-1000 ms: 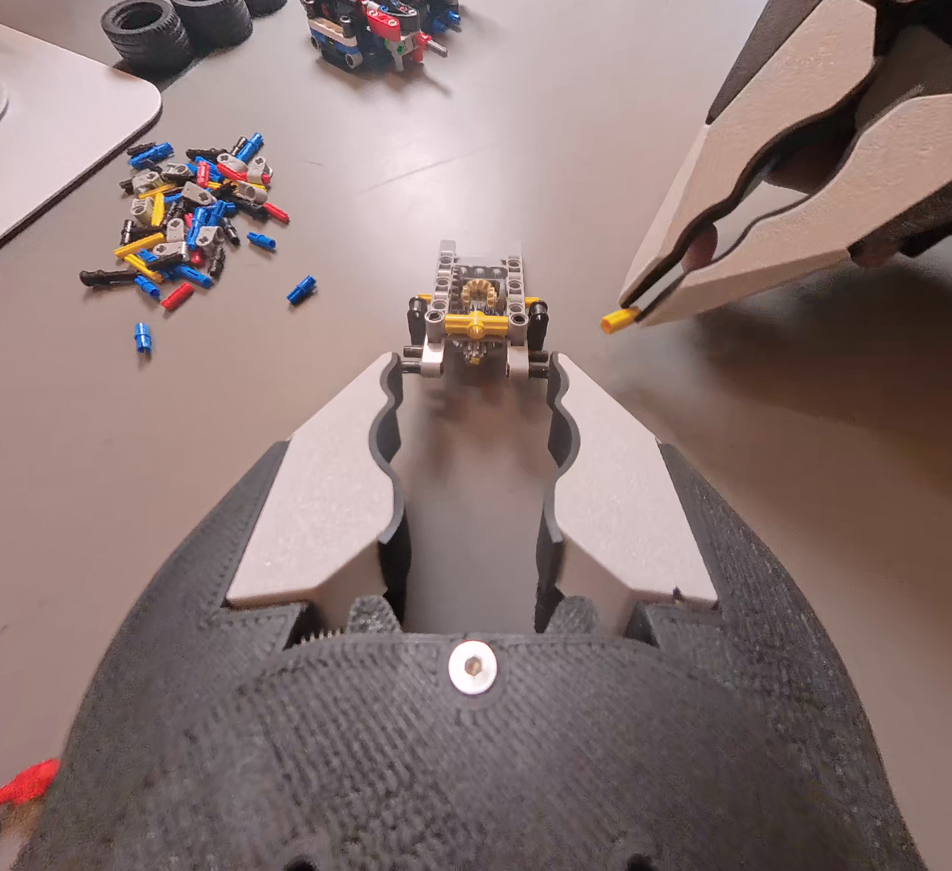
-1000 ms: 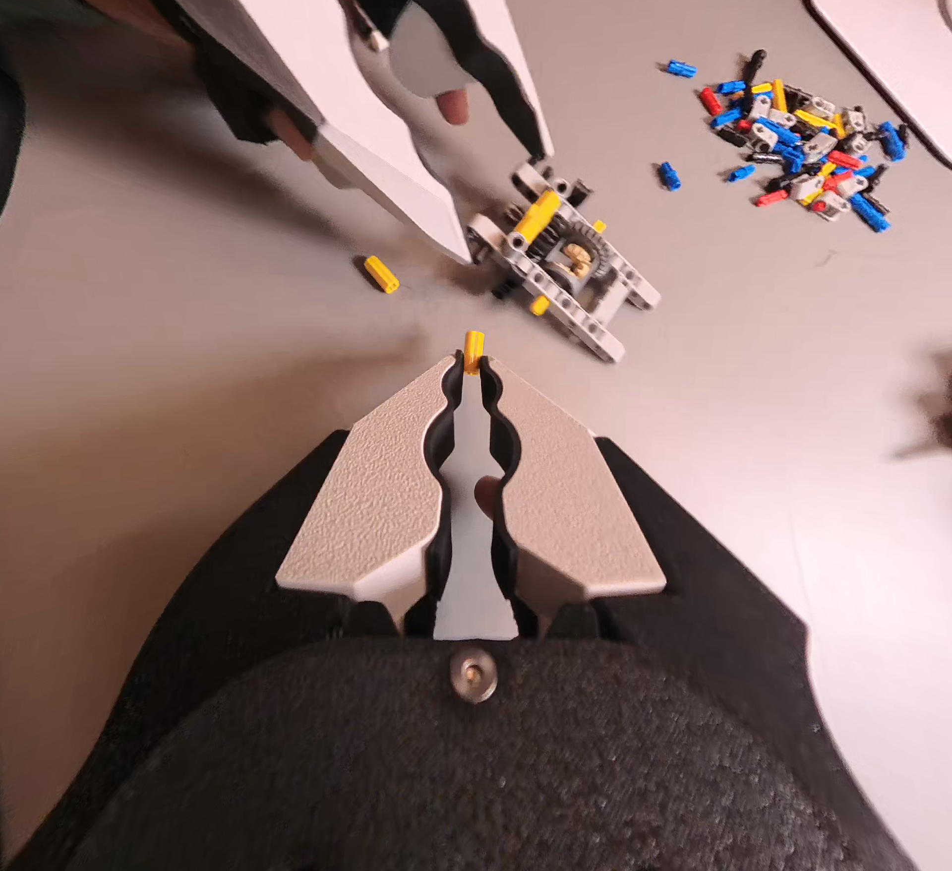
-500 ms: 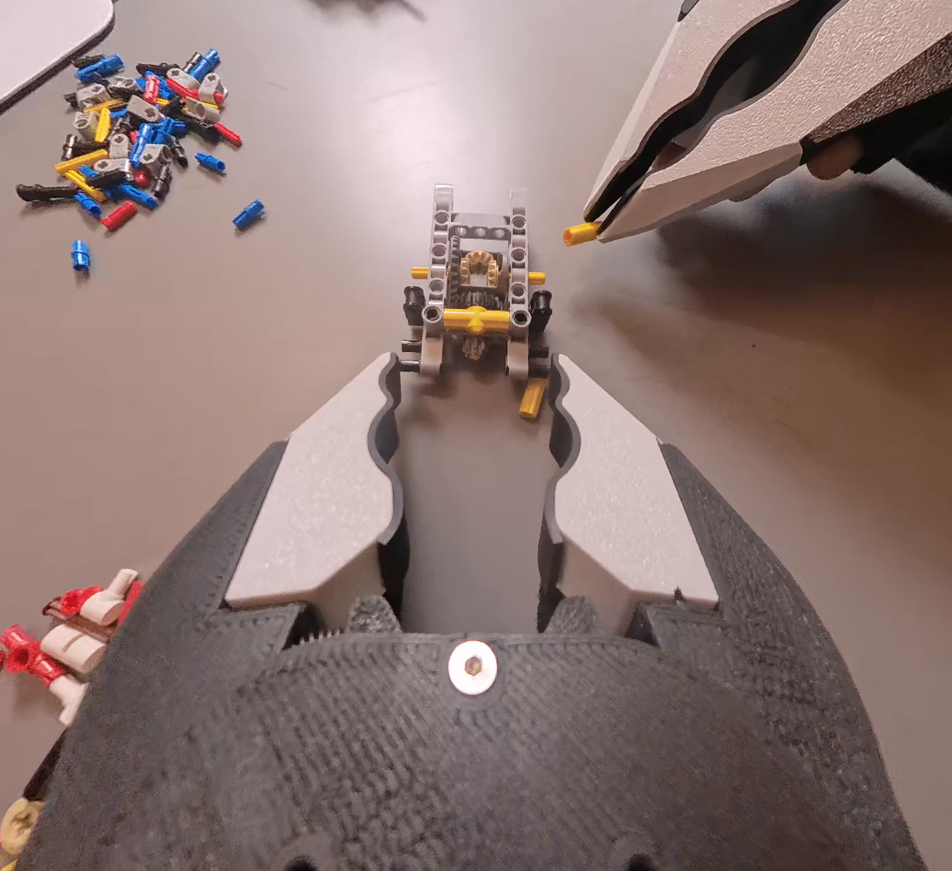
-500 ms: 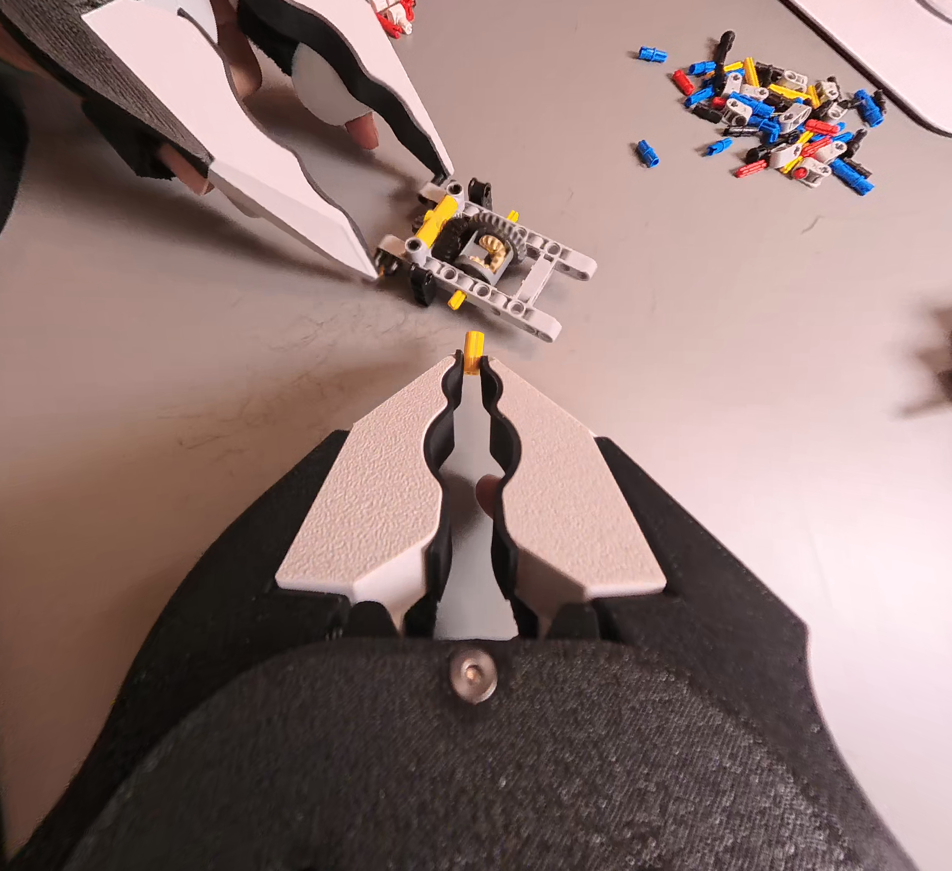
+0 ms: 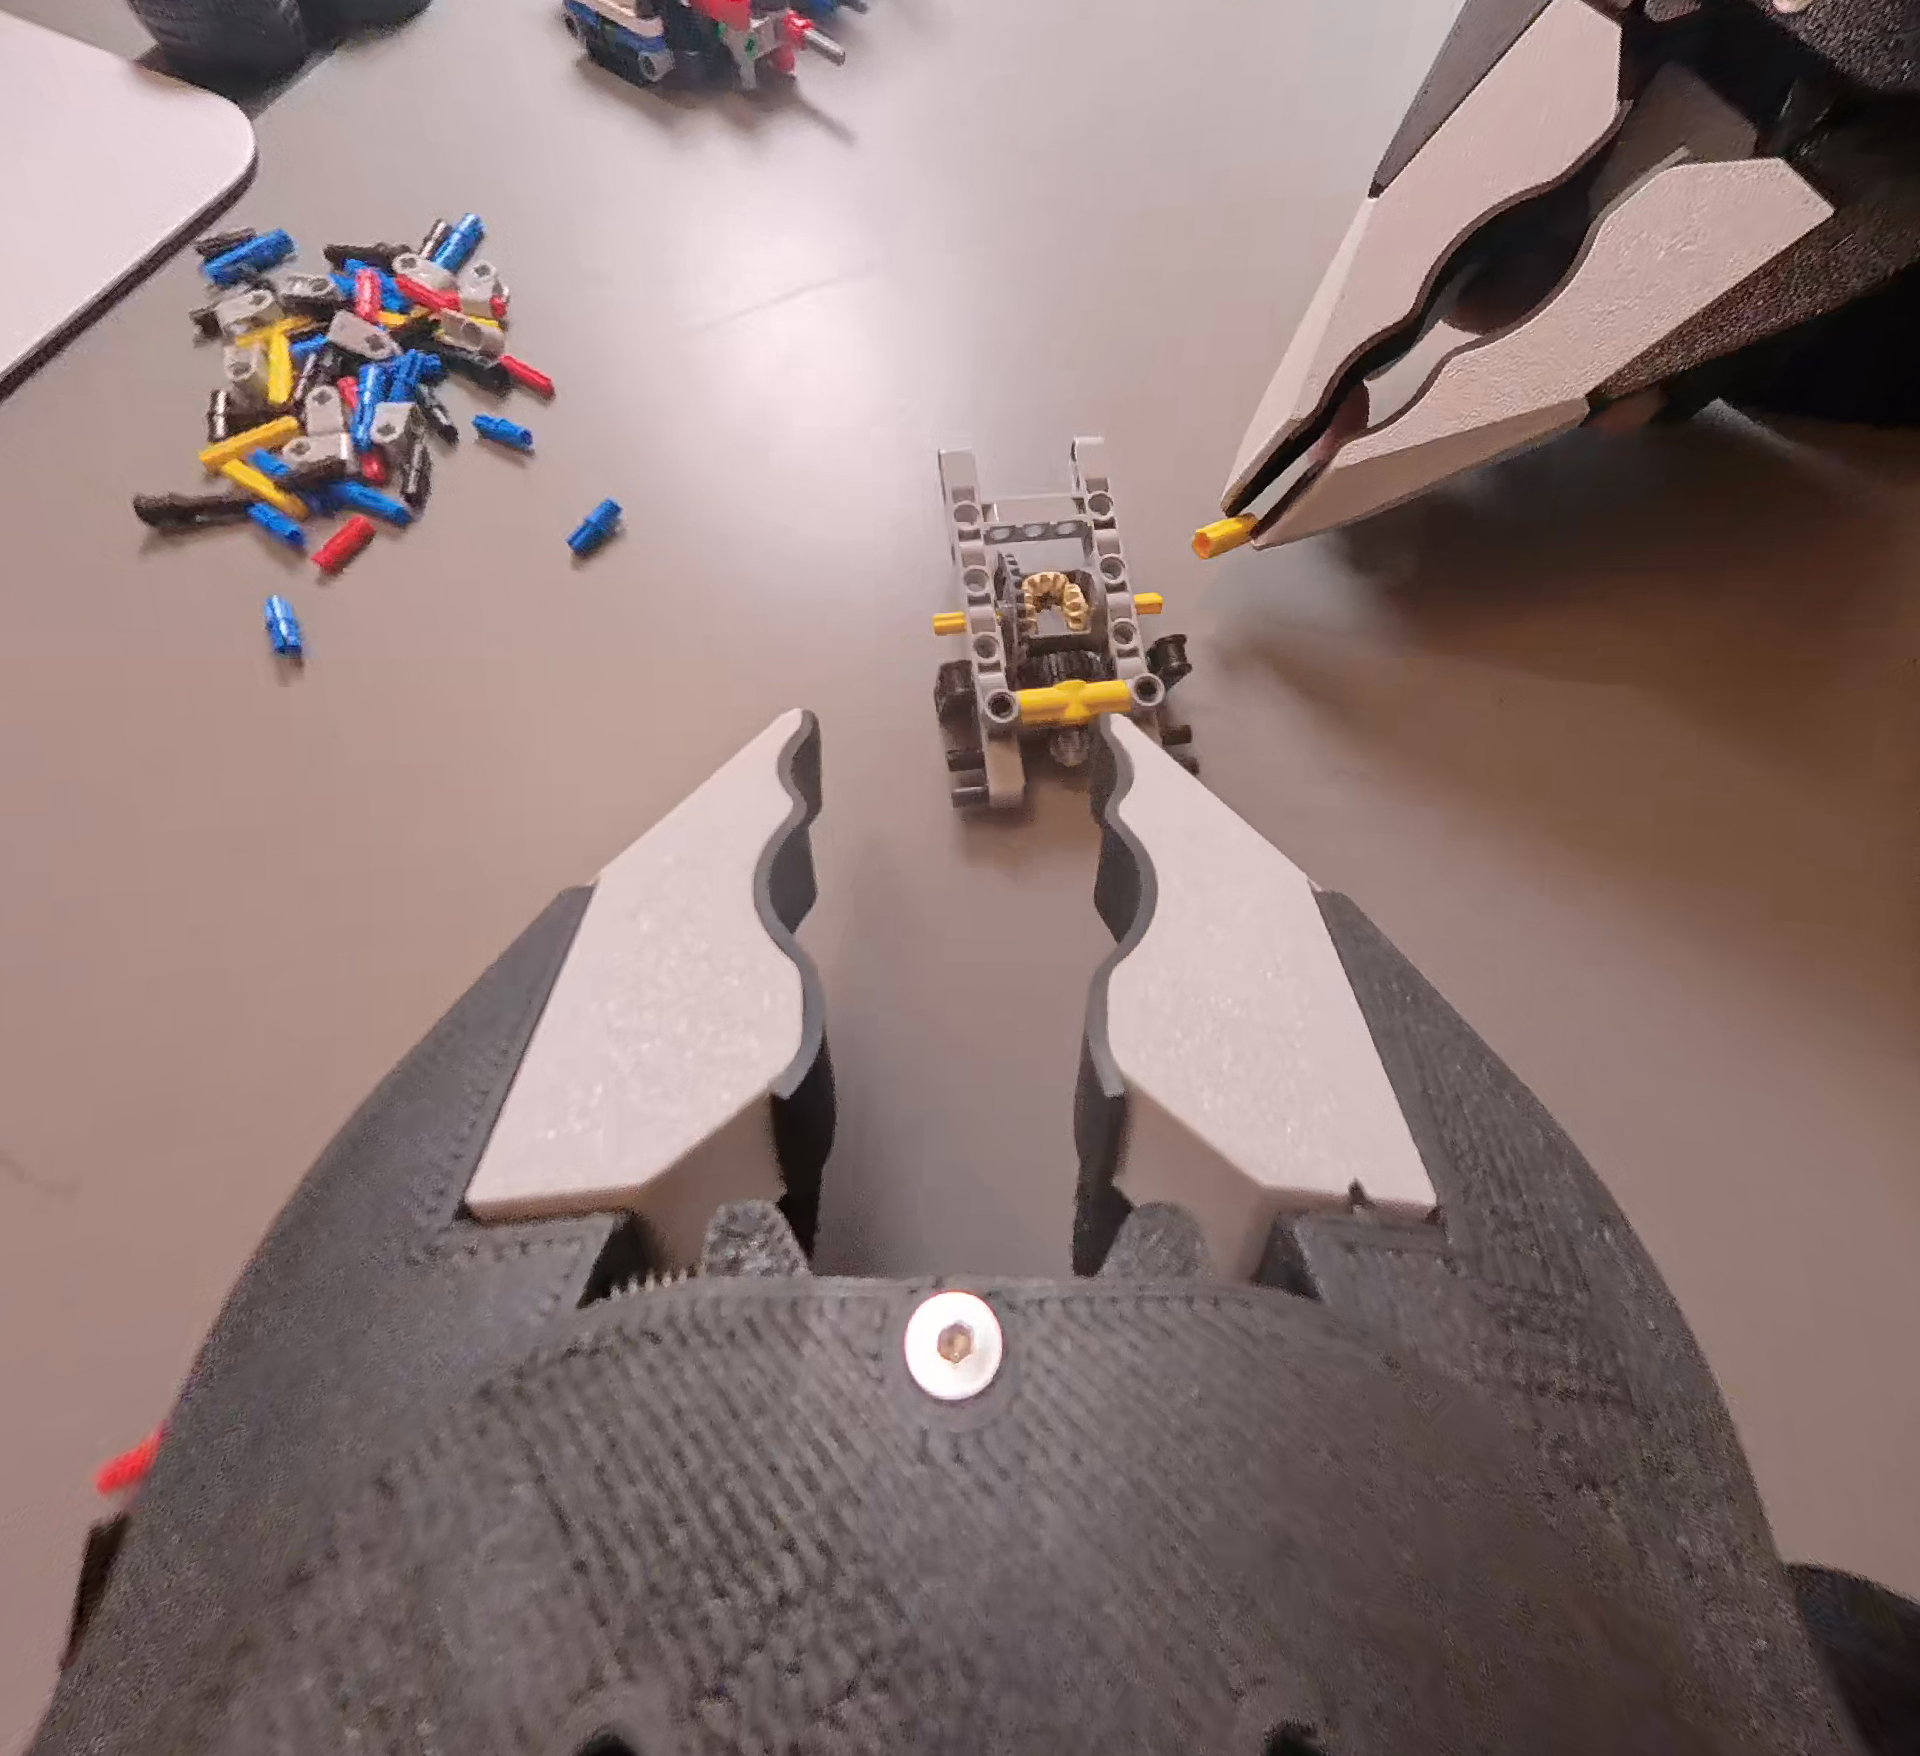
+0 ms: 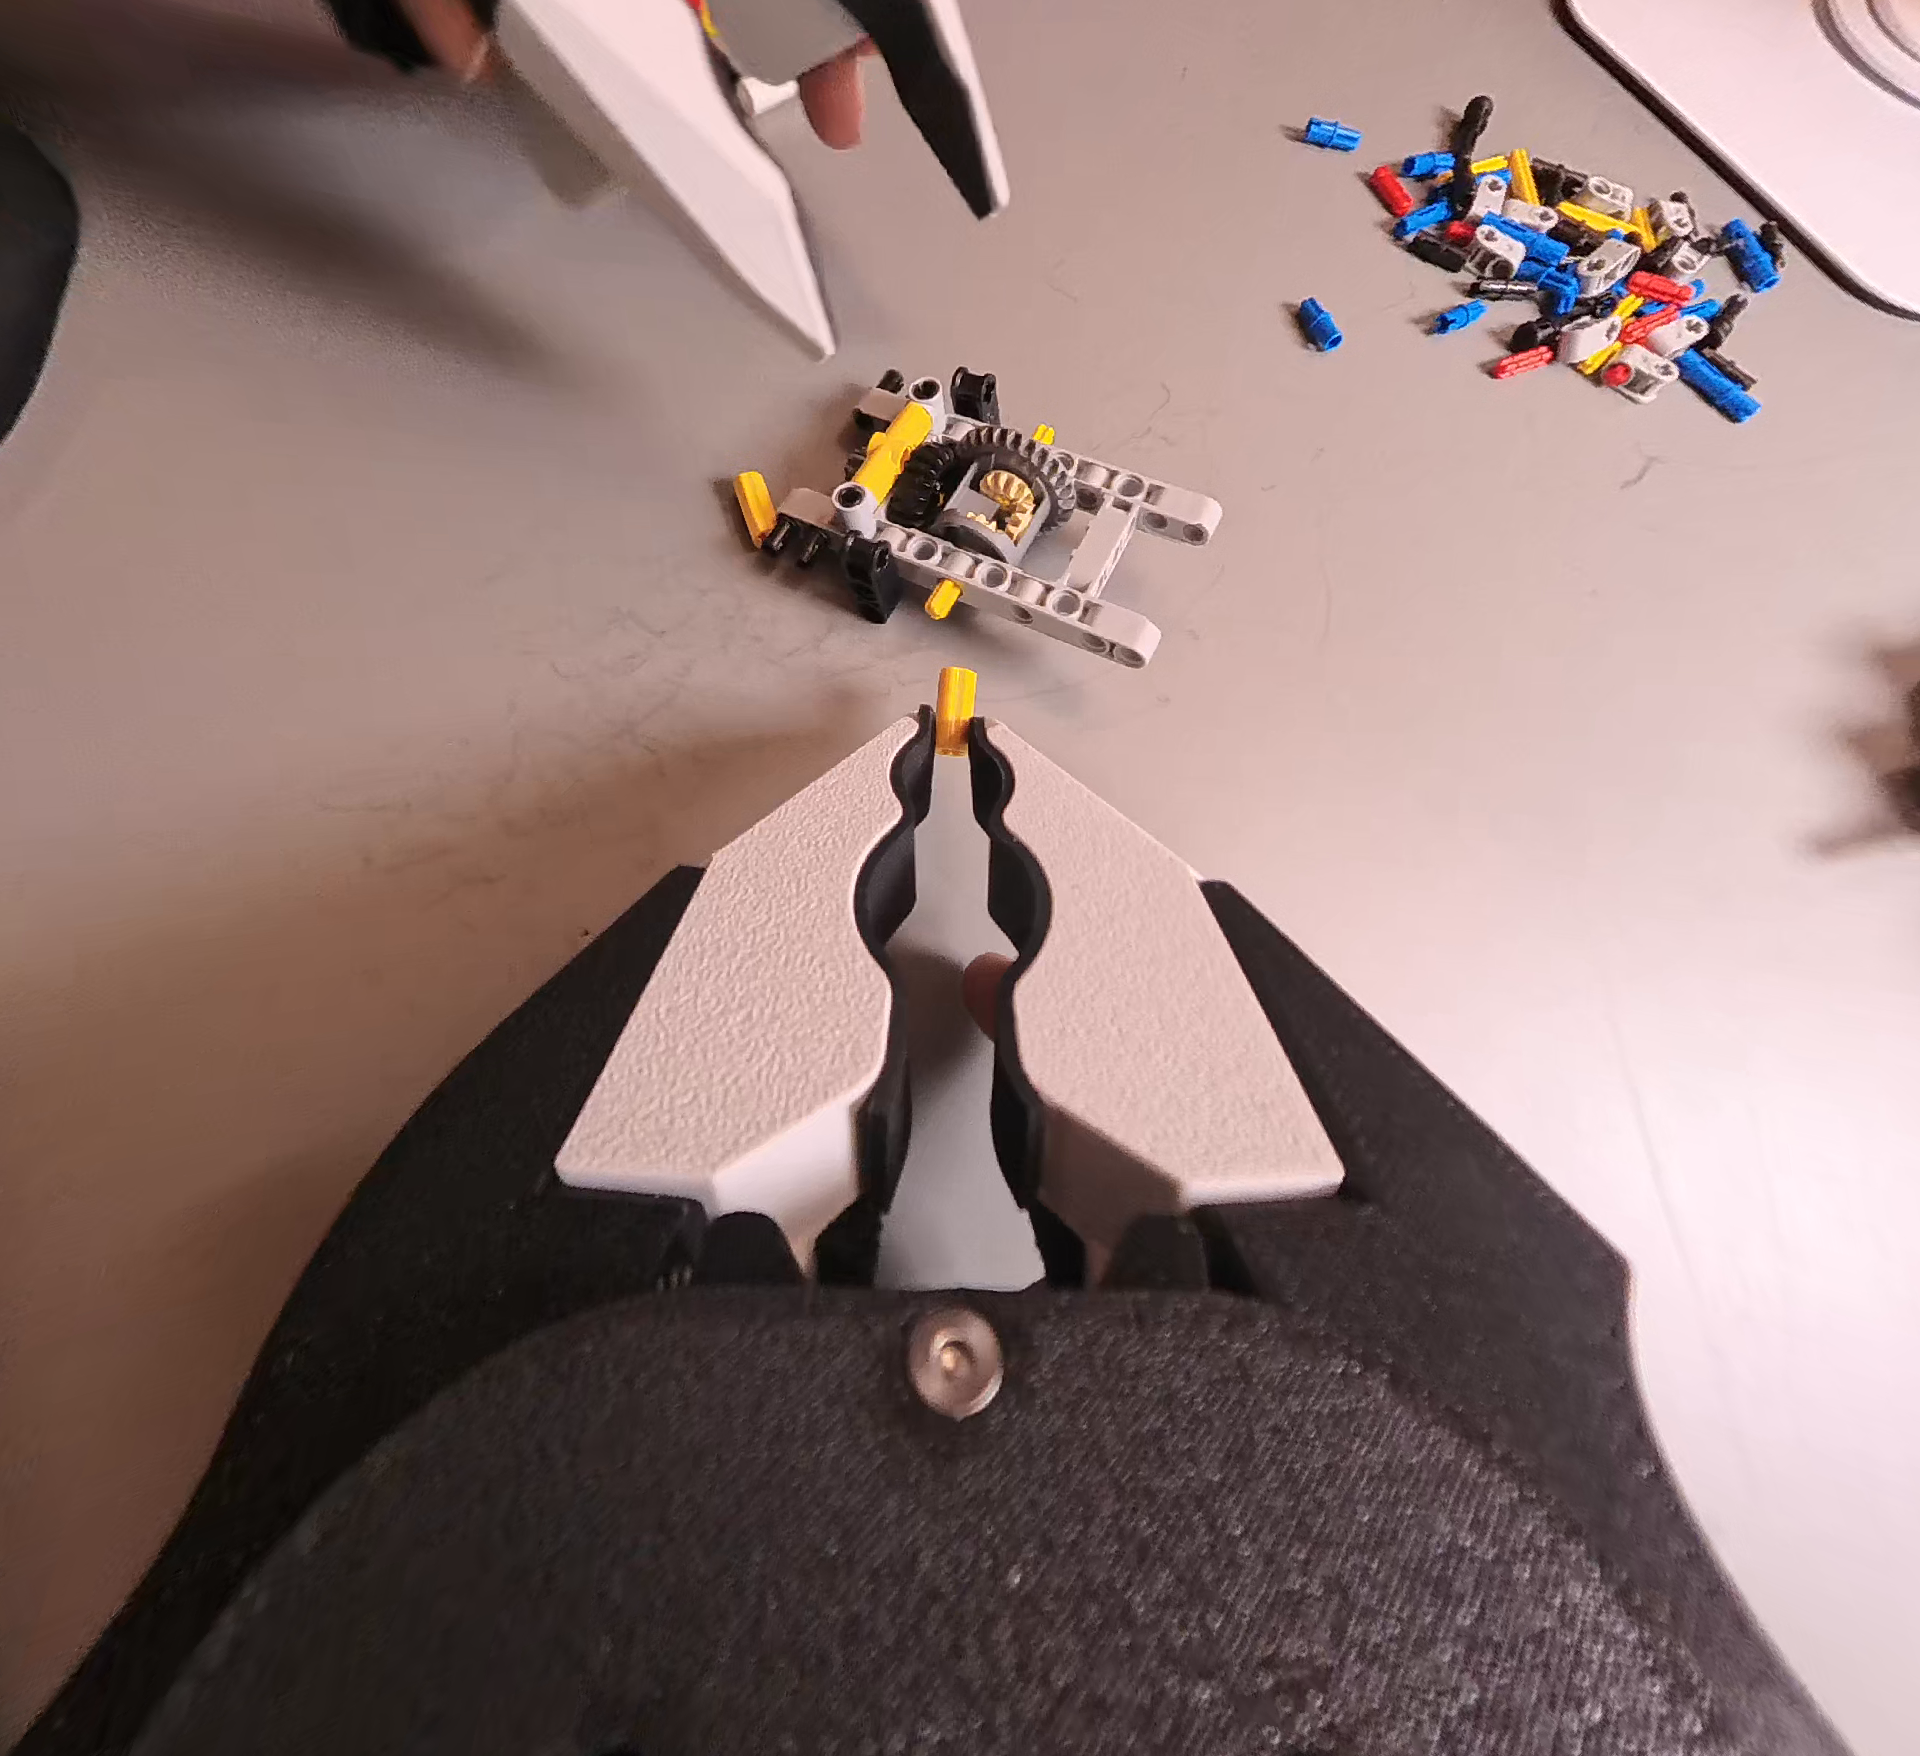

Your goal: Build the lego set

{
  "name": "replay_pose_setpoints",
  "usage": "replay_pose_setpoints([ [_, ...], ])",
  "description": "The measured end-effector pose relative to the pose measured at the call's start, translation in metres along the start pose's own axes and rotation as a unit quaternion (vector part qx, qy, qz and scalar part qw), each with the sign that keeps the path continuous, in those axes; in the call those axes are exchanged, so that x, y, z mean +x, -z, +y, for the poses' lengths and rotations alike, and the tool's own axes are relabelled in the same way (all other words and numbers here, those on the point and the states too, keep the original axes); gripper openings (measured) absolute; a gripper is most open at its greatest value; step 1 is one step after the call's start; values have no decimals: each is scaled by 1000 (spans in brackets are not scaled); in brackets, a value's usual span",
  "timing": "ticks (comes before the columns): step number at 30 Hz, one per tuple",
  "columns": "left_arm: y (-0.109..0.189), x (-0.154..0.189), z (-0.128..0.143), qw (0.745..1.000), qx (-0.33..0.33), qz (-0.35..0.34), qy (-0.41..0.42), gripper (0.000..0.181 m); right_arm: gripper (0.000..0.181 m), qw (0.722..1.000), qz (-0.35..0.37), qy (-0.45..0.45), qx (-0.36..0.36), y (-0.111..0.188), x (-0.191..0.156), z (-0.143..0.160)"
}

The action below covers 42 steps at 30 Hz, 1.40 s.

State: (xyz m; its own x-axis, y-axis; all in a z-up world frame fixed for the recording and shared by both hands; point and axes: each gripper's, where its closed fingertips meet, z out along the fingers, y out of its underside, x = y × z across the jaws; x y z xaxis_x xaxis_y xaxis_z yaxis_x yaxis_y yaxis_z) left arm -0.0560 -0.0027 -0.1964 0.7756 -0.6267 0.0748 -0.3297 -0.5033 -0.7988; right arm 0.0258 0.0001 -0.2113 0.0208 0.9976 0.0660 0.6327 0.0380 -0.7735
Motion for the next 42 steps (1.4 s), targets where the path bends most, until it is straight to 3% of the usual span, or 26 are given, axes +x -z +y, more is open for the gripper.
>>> replay_pose_setpoints([
  [5,-16,1,7,995,-25,99,-22,43,5,1000,9,18,7,1,0,-1],
  [8,-20,9,8,992,-27,118,-26,40,5,1000,11,21,5,1,0,1],
  [23,-32,18,3,998,-13,54,-3,32,5,999,19,29,4,2,7,3],
  [42,-27,22,9,999,-21,41,20,32,5,999,24,23,0,5,14,6],
])
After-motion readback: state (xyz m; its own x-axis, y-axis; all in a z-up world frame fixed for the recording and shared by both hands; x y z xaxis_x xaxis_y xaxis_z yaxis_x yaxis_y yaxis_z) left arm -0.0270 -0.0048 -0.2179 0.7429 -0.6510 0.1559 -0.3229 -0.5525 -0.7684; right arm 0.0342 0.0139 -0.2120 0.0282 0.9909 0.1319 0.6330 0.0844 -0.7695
